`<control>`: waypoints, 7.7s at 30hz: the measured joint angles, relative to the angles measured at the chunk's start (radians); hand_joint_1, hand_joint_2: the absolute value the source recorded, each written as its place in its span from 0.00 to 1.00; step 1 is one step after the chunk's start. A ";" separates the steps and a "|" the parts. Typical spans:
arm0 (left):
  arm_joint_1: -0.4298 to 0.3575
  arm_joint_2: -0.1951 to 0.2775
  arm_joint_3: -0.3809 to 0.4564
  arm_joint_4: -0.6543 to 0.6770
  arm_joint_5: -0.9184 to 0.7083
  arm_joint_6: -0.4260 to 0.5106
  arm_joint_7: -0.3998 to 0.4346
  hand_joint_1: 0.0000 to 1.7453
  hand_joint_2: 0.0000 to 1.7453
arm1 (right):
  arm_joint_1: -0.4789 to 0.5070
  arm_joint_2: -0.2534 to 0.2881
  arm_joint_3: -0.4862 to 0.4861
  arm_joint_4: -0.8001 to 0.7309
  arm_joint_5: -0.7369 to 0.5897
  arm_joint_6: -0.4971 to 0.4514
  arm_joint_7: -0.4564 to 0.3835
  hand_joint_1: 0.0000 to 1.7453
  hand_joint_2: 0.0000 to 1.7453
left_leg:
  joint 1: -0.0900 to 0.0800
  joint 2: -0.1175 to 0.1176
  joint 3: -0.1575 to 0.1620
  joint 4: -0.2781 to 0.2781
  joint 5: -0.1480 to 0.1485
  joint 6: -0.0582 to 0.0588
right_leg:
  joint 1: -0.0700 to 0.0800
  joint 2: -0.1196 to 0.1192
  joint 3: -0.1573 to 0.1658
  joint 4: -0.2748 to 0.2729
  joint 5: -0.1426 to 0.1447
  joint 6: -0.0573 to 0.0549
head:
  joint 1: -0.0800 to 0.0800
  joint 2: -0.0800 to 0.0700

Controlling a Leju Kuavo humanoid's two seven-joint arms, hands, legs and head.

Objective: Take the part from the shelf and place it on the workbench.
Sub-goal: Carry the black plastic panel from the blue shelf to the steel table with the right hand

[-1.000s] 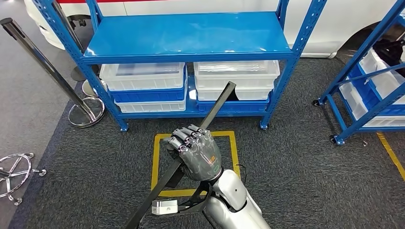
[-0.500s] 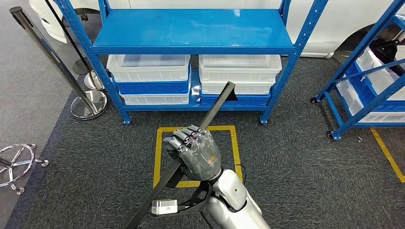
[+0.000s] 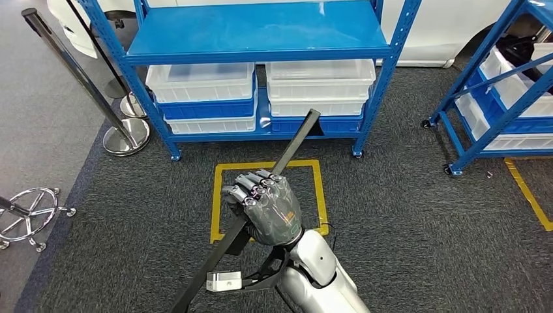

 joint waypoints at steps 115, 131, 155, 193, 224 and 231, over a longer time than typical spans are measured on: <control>-0.012 0.002 0.009 0.000 0.005 0.021 -0.033 0.00 1.00 | -0.056 0.033 0.016 0.060 -0.059 0.000 -0.023 1.00 1.00 | -0.008 0.003 -0.040 -0.102 0.024 0.026 | -0.004 0.003 0.106 -0.037 -0.069 0.011 | 0.000 0.000; 0.000 0.002 0.015 0.000 0.038 -0.074 -0.078 0.00 1.00 | -0.102 -0.031 0.130 0.077 -0.142 0.000 0.018 1.00 1.00 | 0.012 -0.001 0.037 -0.183 0.042 0.053 | -0.007 0.020 0.018 0.081 -0.114 0.057 | 0.001 0.000; -0.003 0.000 0.012 0.000 0.013 -0.054 -0.093 0.00 1.00 | -0.104 -0.064 0.152 0.064 -0.133 0.000 0.022 1.00 1.00 | 0.000 -0.072 0.024 -0.127 0.023 0.039 | 0.000 0.094 0.040 -0.004 -0.034 0.012 | 0.000 0.000; -0.011 -0.012 0.002 -0.001 0.022 -0.055 -0.112 0.00 1.00 | -0.264 -0.163 0.126 -0.005 -0.028 -0.001 0.172 1.00 1.00 | -0.001 -0.005 0.047 -0.196 0.044 0.078 | 0.000 0.030 -0.059 0.135 -0.095 0.054 | 0.003 0.000; -0.009 -0.017 0.002 -0.001 0.025 -0.048 -0.115 0.00 1.00 | -0.264 -0.191 0.122 -0.022 0.015 -0.001 0.193 1.00 1.00 | 0.002 -0.002 0.035 -0.181 0.042 0.076 | -0.005 0.030 -0.085 0.170 -0.101 0.062 | 0.003 0.000; -0.004 -0.017 -0.006 -0.001 0.014 -0.046 -0.120 0.00 1.00 | -0.245 -0.206 0.117 -0.040 0.031 -0.001 0.199 1.00 1.00 | -0.005 0.080 0.033 -0.169 0.031 0.061 | -0.005 -0.049 0.025 0.014 -0.026 0.059 | 0.003 0.000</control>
